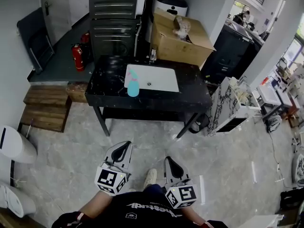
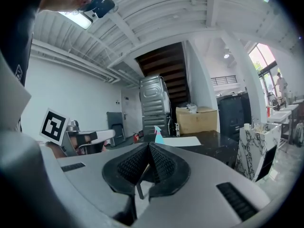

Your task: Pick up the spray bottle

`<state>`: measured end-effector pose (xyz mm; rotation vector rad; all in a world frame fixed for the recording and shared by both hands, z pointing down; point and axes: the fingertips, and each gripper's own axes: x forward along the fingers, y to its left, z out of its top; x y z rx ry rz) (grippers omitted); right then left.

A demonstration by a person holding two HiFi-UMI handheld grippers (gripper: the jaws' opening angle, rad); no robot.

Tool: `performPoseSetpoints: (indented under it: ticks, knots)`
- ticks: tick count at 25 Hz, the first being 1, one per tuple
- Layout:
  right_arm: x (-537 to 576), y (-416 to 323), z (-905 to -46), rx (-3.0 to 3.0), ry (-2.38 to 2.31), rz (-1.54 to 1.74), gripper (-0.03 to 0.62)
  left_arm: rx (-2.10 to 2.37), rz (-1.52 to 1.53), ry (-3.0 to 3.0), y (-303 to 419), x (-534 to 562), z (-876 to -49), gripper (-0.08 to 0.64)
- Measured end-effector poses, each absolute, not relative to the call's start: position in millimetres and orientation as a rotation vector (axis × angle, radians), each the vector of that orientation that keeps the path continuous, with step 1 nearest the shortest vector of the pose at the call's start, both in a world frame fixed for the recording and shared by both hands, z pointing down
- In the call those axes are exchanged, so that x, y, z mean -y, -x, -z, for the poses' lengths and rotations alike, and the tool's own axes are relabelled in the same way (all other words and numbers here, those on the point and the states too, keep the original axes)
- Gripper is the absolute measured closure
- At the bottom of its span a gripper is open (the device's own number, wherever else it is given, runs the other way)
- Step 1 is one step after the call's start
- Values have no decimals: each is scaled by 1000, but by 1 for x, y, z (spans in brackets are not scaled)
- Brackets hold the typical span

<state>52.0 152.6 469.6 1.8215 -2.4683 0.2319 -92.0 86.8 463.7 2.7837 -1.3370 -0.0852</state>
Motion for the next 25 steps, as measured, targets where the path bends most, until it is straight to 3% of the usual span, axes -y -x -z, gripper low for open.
performPoseSetpoints:
  ticks: [25]
  knots:
    - [139,-161,-450,2708,-1636,-272,554,1472,40,-2788,-22,175,-440,545]
